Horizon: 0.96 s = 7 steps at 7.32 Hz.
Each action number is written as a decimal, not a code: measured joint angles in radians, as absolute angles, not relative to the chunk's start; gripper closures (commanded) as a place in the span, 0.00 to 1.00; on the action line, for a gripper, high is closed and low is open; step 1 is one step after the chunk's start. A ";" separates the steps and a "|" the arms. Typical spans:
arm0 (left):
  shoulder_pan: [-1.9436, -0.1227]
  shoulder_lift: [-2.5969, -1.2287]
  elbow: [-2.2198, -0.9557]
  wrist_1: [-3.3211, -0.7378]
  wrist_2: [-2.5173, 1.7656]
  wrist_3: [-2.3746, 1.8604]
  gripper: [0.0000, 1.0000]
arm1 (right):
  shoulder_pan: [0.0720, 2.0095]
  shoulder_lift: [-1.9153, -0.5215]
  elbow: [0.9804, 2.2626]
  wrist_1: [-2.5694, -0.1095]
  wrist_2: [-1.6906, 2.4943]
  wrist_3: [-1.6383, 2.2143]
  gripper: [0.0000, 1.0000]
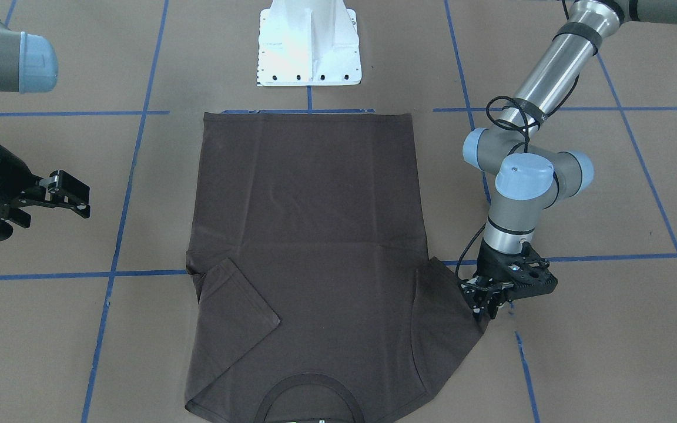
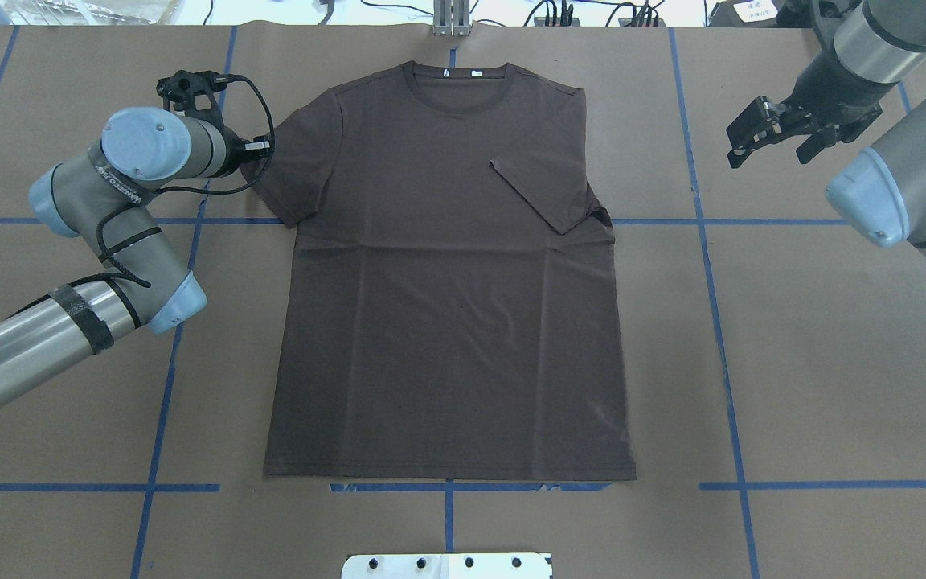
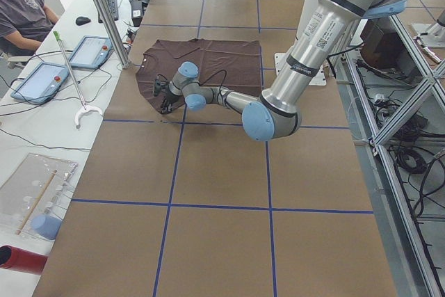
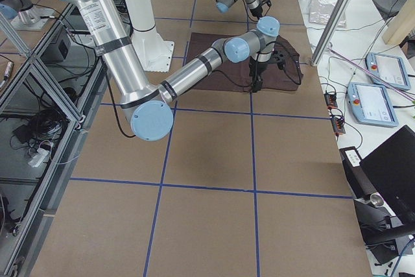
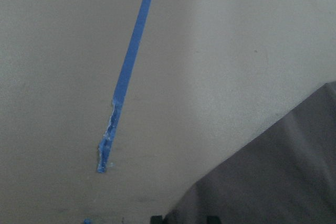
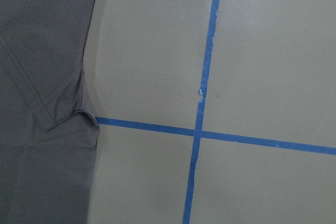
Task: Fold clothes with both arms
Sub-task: 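Grasp the sleeve with the left gripper and fold it inward onto the shirt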
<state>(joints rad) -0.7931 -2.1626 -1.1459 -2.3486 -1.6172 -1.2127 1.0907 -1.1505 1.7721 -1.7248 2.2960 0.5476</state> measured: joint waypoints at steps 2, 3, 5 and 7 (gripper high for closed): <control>-0.794 -2.175 -1.162 -2.325 -1.623 -1.214 1.00 | 1.091 -1.157 1.770 -1.723 2.295 0.546 0.00; -0.794 -2.210 -1.187 -2.260 -1.637 -1.217 1.00 | 1.091 -1.159 1.770 -1.721 2.295 0.545 0.00; -0.791 -2.320 -1.216 -2.120 -1.673 -1.261 1.00 | 1.092 -1.161 1.769 -1.719 2.296 0.543 0.00; -0.754 -2.394 -1.198 -2.094 -1.679 -1.350 1.00 | 1.092 -1.167 1.770 -1.718 2.297 0.543 0.00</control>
<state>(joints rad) -0.7544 -2.3944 -1.1980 -2.0939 -1.6788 -1.3497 1.0920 -1.1671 1.7700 -1.7177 2.2969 0.5434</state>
